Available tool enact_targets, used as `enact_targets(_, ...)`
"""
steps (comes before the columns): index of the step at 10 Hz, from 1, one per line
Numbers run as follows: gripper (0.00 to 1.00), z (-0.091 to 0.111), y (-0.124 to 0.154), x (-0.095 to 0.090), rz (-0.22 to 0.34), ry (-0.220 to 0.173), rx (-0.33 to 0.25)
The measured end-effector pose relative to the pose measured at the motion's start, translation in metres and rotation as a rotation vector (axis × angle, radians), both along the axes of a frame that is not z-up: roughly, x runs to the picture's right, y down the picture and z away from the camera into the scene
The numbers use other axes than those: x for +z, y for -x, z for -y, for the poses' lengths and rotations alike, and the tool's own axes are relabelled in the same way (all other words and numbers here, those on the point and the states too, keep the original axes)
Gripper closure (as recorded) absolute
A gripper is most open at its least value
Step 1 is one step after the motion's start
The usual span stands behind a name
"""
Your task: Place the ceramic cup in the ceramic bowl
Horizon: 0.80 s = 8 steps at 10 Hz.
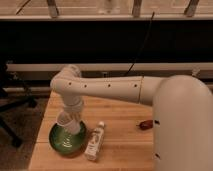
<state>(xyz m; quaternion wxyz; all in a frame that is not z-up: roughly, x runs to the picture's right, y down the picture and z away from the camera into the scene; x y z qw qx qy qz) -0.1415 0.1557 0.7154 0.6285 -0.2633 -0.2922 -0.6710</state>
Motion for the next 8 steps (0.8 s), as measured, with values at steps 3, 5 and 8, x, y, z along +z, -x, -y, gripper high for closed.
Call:
enact_targets(3,0.21,-0.005,-0.004,-0.005,-0.006,0.020,-0.007)
enact_targets(5,0.20,-0.006,-0.010,-0.009,-0.008,0.031,0.000)
enact_targets(8,0.20,-0.005,-0.018,-0.013,-0.010,0.037,0.014)
